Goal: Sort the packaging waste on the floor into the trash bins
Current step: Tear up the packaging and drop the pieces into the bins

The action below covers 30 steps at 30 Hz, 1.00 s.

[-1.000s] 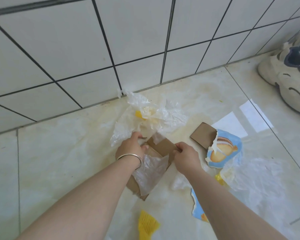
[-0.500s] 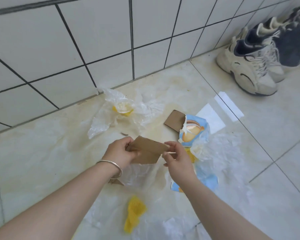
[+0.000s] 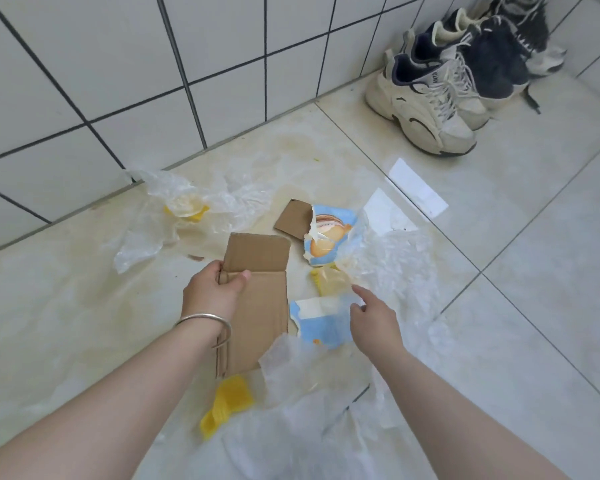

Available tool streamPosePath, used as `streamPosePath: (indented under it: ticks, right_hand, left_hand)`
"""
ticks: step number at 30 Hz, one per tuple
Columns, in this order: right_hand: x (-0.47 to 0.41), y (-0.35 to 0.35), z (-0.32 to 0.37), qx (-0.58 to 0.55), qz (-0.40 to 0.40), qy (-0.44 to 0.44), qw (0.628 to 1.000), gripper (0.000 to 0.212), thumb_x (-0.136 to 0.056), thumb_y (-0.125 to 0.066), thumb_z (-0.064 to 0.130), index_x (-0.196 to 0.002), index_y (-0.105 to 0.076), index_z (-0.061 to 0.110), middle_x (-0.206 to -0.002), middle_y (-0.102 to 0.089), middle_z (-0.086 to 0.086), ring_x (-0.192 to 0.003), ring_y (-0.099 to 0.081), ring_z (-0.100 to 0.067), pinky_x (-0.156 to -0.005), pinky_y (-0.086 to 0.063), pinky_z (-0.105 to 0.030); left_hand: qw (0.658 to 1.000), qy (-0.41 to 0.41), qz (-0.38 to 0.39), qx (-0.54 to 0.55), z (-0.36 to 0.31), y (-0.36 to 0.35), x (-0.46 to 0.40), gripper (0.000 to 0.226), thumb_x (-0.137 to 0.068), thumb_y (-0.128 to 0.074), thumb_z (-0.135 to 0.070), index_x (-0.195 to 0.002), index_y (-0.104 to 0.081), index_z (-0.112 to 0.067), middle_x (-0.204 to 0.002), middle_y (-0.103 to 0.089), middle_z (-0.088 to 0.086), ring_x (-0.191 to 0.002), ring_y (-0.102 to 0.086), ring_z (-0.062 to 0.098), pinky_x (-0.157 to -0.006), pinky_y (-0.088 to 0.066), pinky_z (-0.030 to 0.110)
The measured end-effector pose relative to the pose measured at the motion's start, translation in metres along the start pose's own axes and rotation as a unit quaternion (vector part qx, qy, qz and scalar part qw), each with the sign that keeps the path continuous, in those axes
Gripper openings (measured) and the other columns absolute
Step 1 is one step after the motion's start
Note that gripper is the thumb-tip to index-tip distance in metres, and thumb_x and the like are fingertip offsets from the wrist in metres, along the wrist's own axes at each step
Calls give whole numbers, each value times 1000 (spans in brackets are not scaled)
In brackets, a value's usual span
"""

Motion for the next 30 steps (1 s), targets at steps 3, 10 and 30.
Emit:
streamPosePath:
  ticks: [3, 10, 30]
  right_hand:
    - [-6, 9, -9, 18, -15, -17, 1000, 47, -93, -41, 20, -140, -41, 26, -84, -62, -6, -86, -59, -25, -71, -44, -29]
    - [-15, 30, -34, 0, -73, -59, 996, 62, -93, -44, 21, -149, -18, 17, -98, -65, -7, -99, -60, -29, -82, -46, -36]
    - [-18, -8, 26, 368, 11, 317, 874, 49, -63, -40, 8, -95, -75, 21, -116, -68, 3, -109, -60, -30, -83, -47, -34]
  left_hand:
    - [998, 26, 52, -37, 11, -29, -3, 23, -88, -59, -29, -104, -64, -14, -104, -69, 9, -98, -63, 30, -84, -49, 34]
    - [979, 52, 176, -90, 25, -84, 7, 23, -90, -56, -32, -105, -63, -16, -105, -68, 9, -98, -64, 30, -91, -51, 40]
    - [813, -228, 242, -478, 2, -172, 31, 34, -84, -60, -29, -115, -56, -17, -128, -43, 4, -118, -42, 26, -95, -41, 33]
Point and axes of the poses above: each hand's wrist, its own x-axis away from the middle knuckle, its own y-axis out of the back of the hand, z = x × y, the point moved 9 cm from there along -x, towards the middle knuckle
